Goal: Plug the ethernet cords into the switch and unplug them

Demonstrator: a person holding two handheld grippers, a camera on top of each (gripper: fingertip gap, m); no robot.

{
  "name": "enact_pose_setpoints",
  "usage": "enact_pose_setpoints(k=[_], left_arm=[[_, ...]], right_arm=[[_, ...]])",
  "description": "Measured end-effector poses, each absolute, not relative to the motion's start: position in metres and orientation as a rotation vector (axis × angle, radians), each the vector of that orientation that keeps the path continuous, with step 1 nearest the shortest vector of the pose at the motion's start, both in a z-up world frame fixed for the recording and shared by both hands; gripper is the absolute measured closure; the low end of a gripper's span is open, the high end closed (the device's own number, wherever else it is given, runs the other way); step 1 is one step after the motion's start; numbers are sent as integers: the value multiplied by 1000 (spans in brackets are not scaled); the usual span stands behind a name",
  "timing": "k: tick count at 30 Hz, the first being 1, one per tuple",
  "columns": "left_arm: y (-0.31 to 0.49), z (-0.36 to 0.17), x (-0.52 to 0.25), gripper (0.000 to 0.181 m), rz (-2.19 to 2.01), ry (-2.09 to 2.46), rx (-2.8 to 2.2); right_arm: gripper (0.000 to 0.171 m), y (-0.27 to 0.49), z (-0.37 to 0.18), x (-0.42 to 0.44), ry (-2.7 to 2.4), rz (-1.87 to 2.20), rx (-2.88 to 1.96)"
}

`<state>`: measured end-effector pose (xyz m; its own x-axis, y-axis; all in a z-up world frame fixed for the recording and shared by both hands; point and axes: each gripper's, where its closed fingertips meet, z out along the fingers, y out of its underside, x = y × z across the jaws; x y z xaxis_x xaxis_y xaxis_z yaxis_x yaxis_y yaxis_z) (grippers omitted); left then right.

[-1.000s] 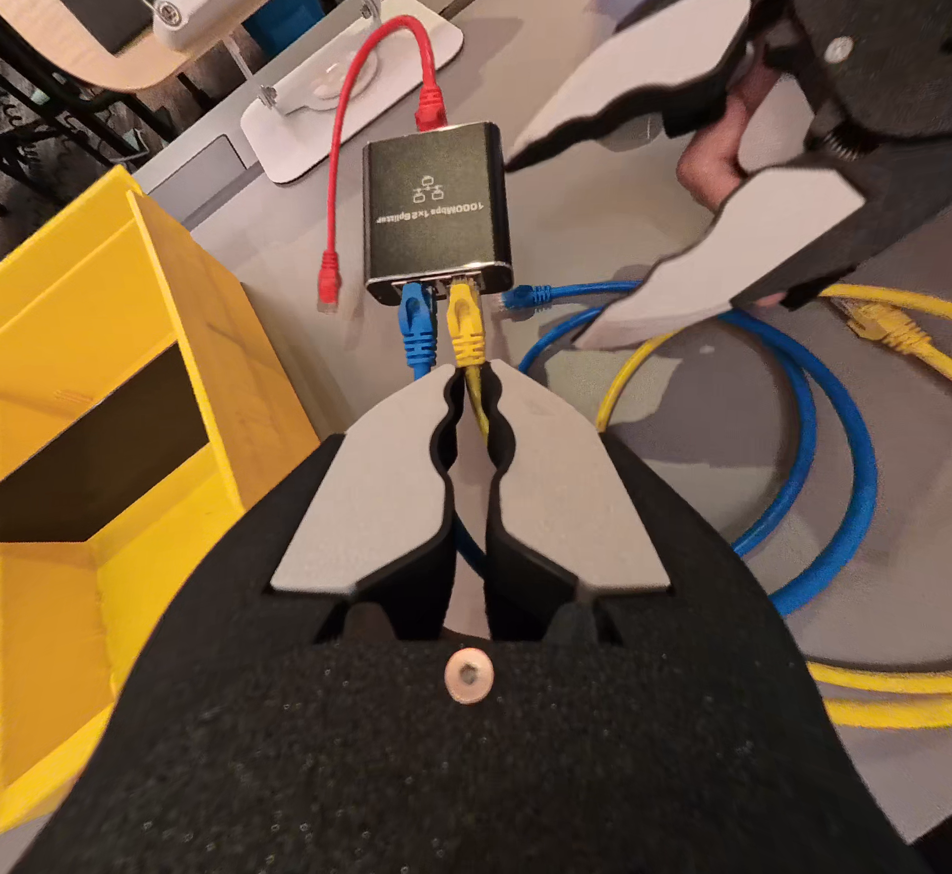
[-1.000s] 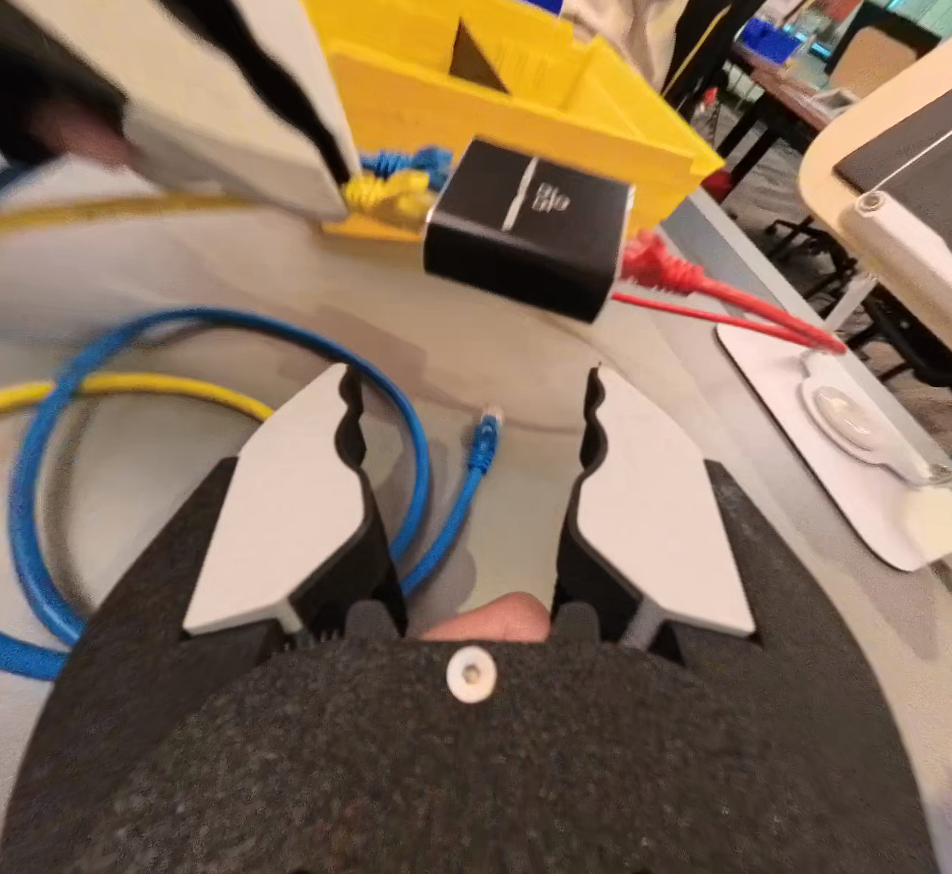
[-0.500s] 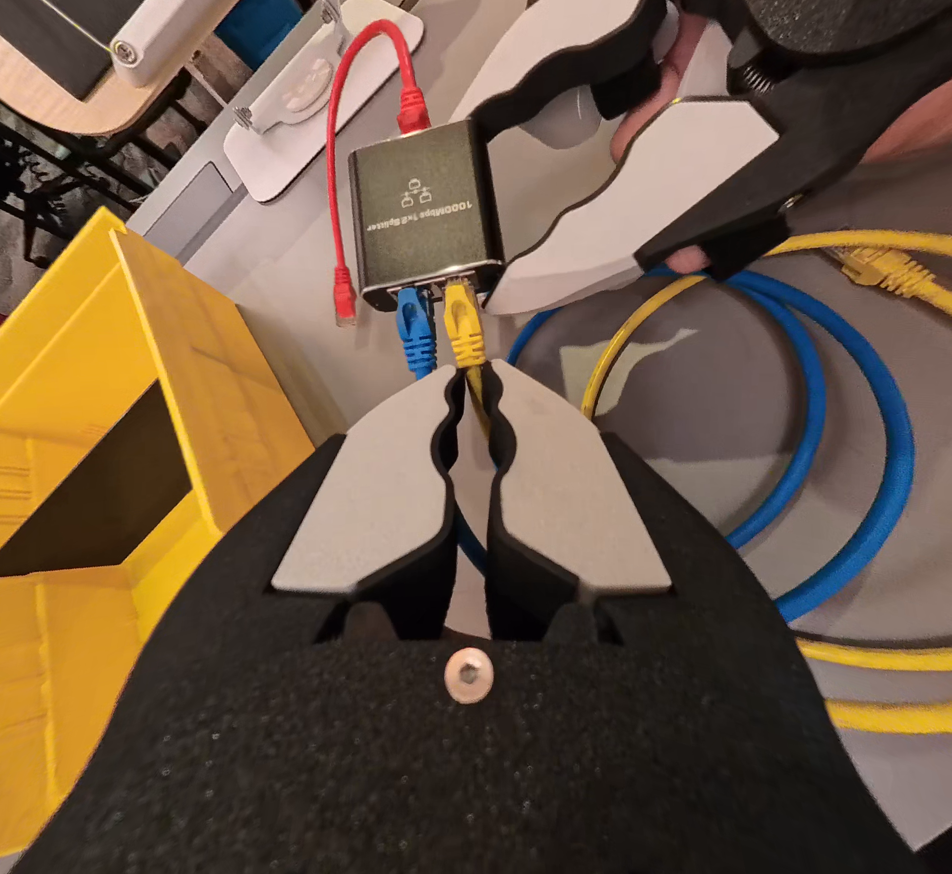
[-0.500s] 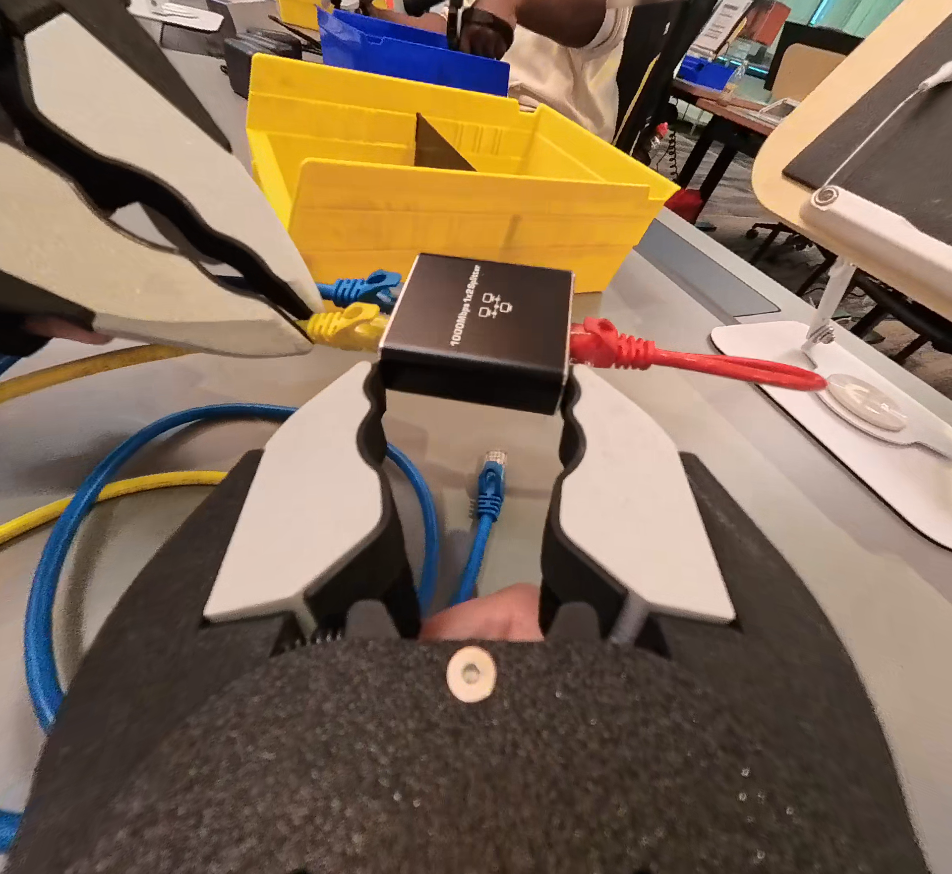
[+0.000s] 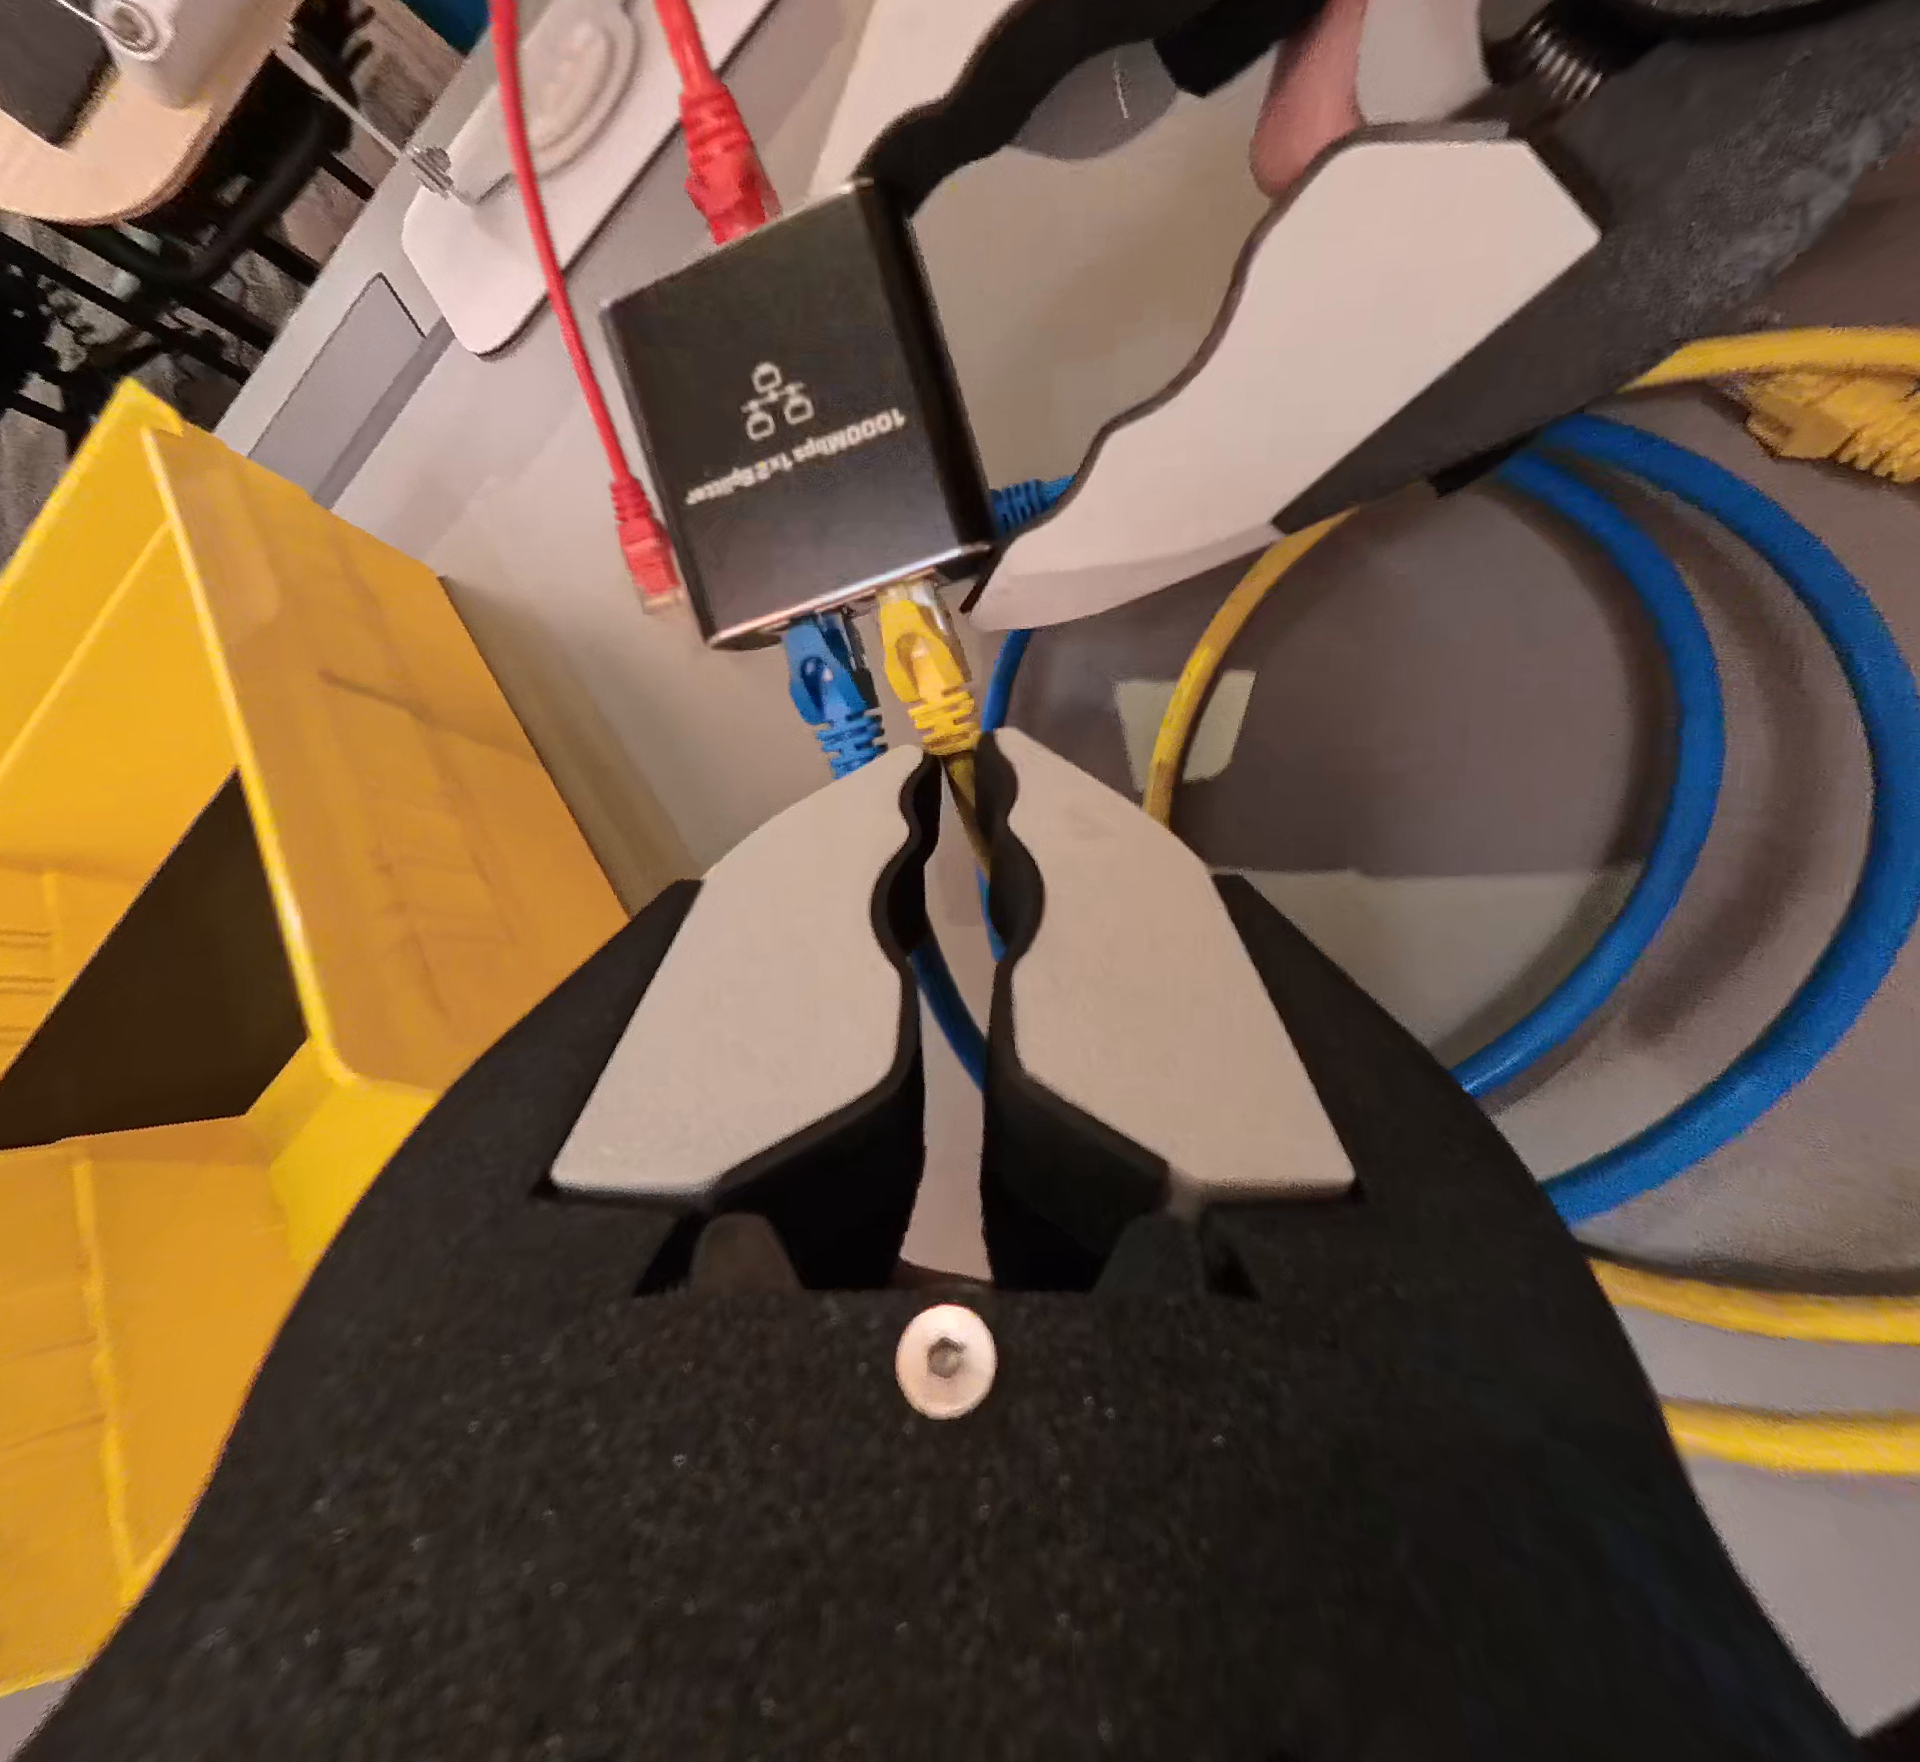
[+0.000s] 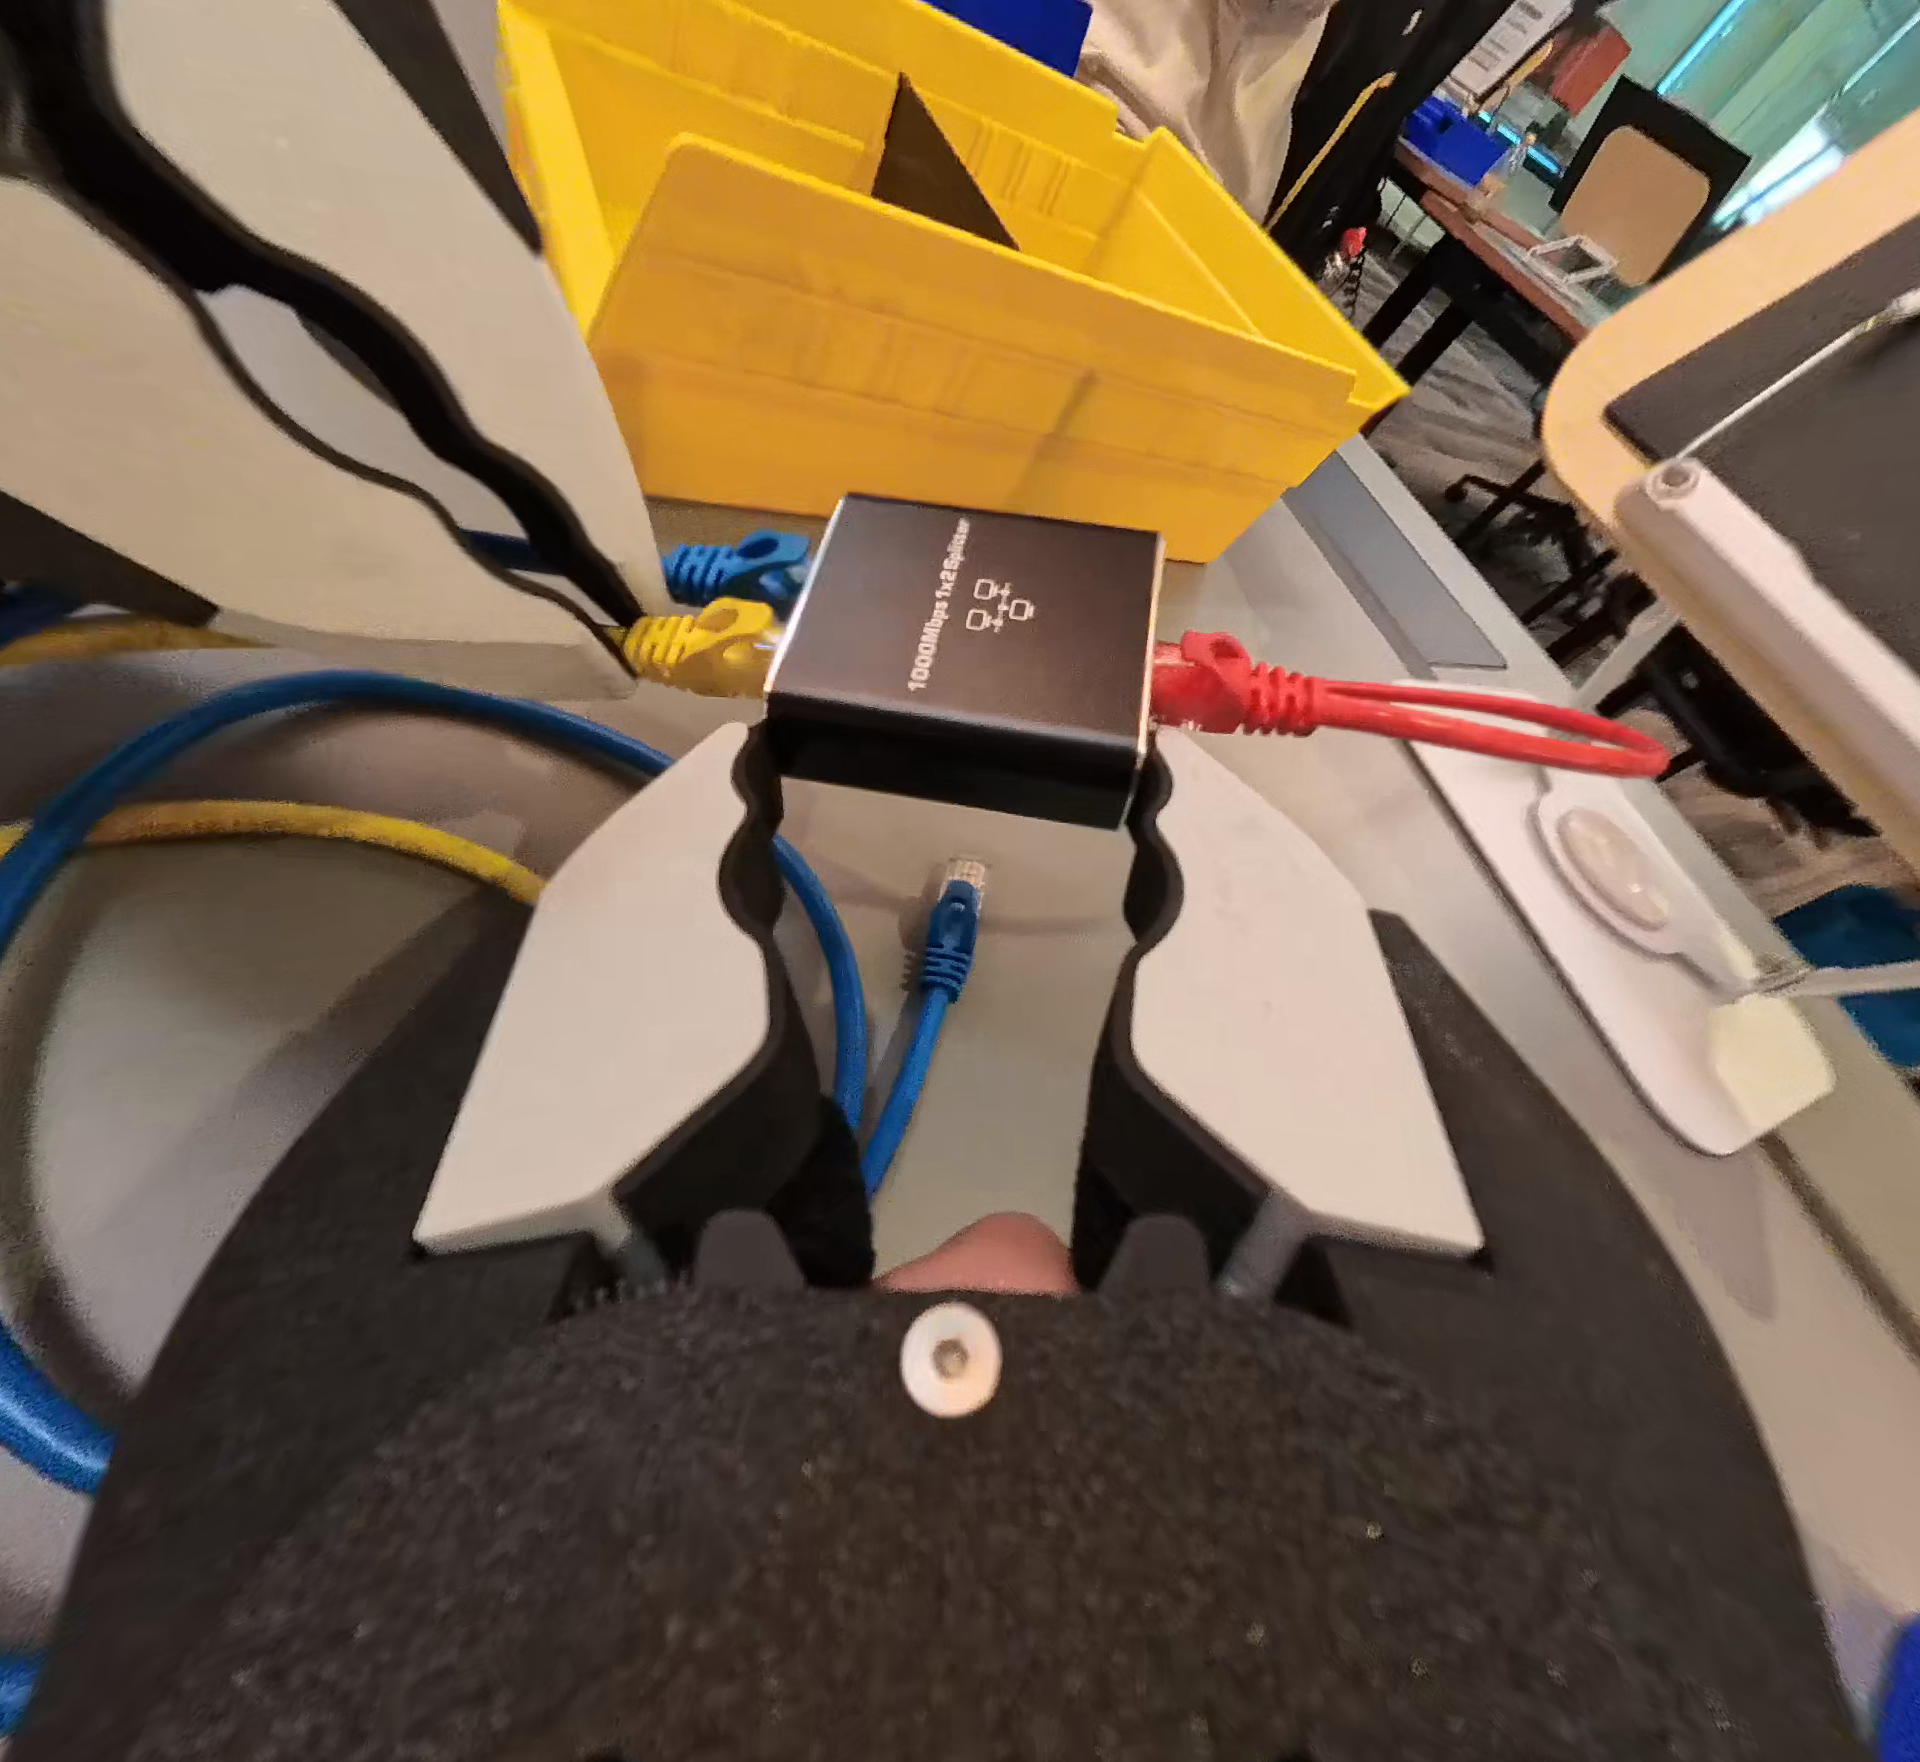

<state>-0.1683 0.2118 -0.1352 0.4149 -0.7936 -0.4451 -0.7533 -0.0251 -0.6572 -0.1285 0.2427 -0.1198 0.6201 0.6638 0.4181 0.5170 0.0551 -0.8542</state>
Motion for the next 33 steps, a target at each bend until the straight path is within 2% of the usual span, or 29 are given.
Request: enact_pose_setpoints(k=[7,18,22,24,27,29,33], left_arm=[[211,-143,-170,176,-60,1333,-1805],[216,-121,-165,175,-234,1186,-1777],[204,-80,-169,149,-479,1032,-1743],[196,-66,-179,144,-643,962,-1764],[185,-62,-207,145,-817,846,-1768],[182,-78,-230,148,-822,783,-1785],[176,-125,-264,152,-747,799,-1895]], right_arm=[[106,240,-126,-130,-1064,86,-1600],[106,248,-110,-122,-940,146,-1568],[106,261,-105,-99,-854,66,-1591],[106,267,-100,-85,-809,41,-1602],[106,272,-77,-66,-725,34,-1592],[106,275,-49,-52,-713,-63,-1559],[106,277,43,-21,-698,-261,-1469]])
